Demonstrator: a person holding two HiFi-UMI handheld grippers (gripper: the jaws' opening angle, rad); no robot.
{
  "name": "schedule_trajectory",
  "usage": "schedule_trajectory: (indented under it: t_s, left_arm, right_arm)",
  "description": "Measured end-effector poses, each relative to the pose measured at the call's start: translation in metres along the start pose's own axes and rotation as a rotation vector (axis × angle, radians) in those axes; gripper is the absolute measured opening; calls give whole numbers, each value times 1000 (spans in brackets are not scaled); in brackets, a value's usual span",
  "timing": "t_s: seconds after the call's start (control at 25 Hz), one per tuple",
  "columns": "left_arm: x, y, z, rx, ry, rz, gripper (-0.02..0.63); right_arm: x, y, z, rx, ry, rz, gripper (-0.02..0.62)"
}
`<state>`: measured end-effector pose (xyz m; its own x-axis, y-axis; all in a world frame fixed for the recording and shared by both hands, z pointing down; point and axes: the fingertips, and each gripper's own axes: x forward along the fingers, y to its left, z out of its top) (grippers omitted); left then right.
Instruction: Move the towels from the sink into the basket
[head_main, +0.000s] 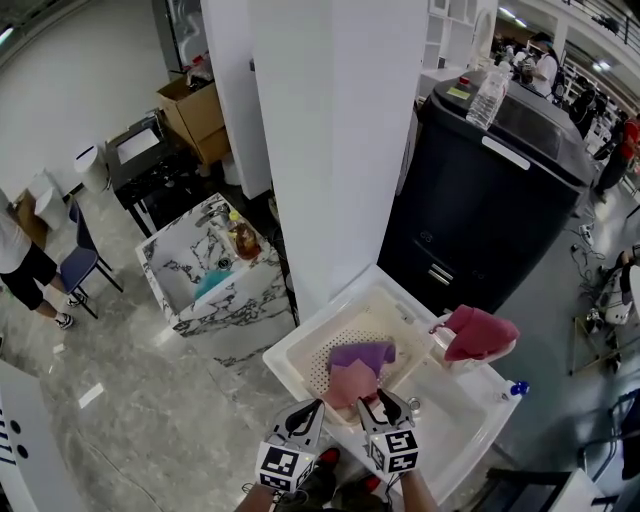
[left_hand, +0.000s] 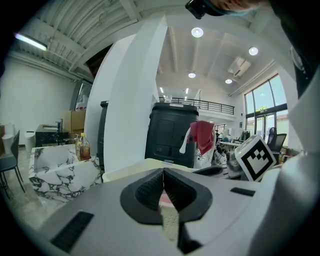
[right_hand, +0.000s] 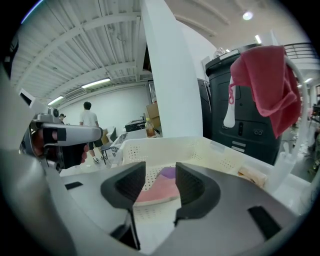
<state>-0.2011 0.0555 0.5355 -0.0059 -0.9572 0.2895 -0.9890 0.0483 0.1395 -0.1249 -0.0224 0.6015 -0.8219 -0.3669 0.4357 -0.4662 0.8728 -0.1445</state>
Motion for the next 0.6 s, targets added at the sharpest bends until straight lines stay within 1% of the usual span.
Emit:
schedule_trajectory:
  t_s: [0.2, 0.36, 0.6]
  left_arm:
    - [3, -6, 8, 12, -10, -20, 8]
    - [9, -16, 14, 32, -21, -57, 8]
    - [21, -40, 25, 66, -25, -129, 8]
  right_arm:
    - [-10, -3, 13, 13, -45, -17, 189]
    - [-25, -9, 26, 31, -88, -29, 185]
    - [-53, -34, 39, 59, -142, -111, 83]
